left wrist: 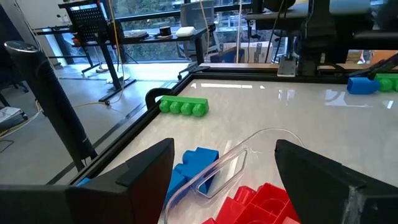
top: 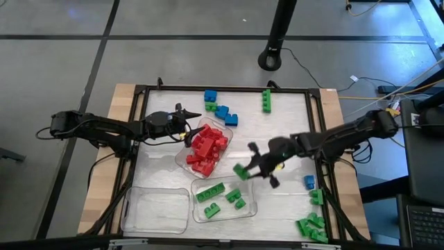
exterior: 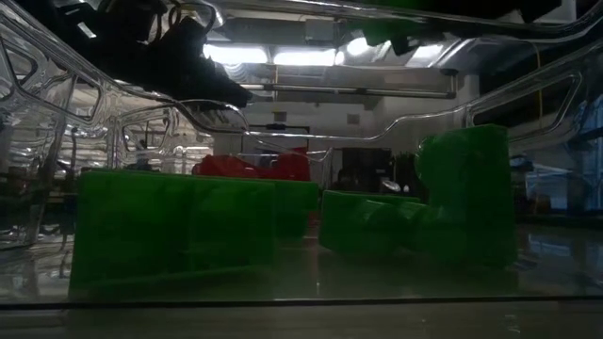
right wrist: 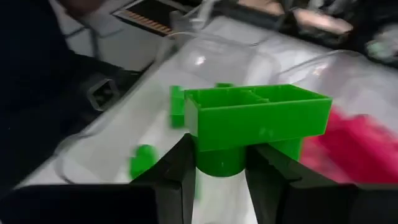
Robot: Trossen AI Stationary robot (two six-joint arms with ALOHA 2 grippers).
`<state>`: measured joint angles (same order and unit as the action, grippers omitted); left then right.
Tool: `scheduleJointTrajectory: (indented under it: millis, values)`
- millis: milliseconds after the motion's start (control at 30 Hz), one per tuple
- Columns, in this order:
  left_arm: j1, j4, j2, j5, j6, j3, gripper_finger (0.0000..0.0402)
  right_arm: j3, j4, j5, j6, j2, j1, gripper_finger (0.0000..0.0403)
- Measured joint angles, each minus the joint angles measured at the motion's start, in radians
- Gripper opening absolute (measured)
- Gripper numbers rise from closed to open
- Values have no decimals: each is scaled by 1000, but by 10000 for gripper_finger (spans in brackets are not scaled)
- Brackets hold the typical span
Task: Sort blocks
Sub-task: Put the green game piece into the bottom right transparent bin
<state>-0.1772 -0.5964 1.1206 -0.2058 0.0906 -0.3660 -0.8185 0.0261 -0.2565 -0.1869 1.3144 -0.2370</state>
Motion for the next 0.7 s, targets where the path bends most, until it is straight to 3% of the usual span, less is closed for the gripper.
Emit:
scheduleJointTrajectory:
  millis: [233, 400, 700]
  values:
    - [1, 13, 0, 0, -27, 0, 269, 0, 58, 19, 177, 139, -108, 109]
    - [1, 19, 0, 0, -59, 0, 269, -19, 111, 27, 205, 224, -139, 115]
    - [1, 19, 0, 0, -59, 0, 269, -51, 102, 22, 257, 274, -127, 201]
